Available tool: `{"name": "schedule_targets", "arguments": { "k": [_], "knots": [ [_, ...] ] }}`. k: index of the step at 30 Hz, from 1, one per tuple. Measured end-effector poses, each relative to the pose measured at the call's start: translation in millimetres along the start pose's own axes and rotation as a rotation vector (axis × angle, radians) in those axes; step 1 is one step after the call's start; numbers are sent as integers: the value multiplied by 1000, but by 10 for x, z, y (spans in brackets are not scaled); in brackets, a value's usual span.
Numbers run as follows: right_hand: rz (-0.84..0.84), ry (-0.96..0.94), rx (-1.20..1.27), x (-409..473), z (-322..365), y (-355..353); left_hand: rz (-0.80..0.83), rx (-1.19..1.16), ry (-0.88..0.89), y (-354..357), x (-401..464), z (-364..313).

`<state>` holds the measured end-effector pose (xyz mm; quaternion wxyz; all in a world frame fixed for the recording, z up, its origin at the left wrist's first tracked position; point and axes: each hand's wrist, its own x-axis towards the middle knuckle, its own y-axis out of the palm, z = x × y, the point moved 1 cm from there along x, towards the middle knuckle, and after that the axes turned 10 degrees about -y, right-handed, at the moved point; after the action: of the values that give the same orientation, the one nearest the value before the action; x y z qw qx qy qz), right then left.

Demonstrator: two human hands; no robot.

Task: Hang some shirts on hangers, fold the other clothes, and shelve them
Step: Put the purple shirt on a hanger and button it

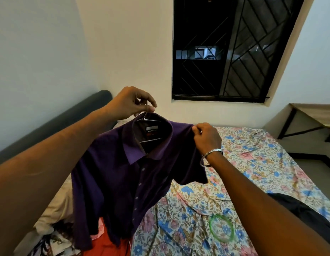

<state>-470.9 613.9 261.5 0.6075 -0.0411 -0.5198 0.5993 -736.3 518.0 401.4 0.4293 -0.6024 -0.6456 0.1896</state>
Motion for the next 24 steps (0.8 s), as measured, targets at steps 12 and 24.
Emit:
{"name": "schedule_targets", "arguments": {
  "k": [12, 24],
  "knots": [
    [105, -48, -8, 631, -278, -490, 279, 188, -85, 254, -58, 195],
    [-135, -322, -7, -336, -326, -12, -82, -9, -44, 293, 79, -151]
  ]
}}
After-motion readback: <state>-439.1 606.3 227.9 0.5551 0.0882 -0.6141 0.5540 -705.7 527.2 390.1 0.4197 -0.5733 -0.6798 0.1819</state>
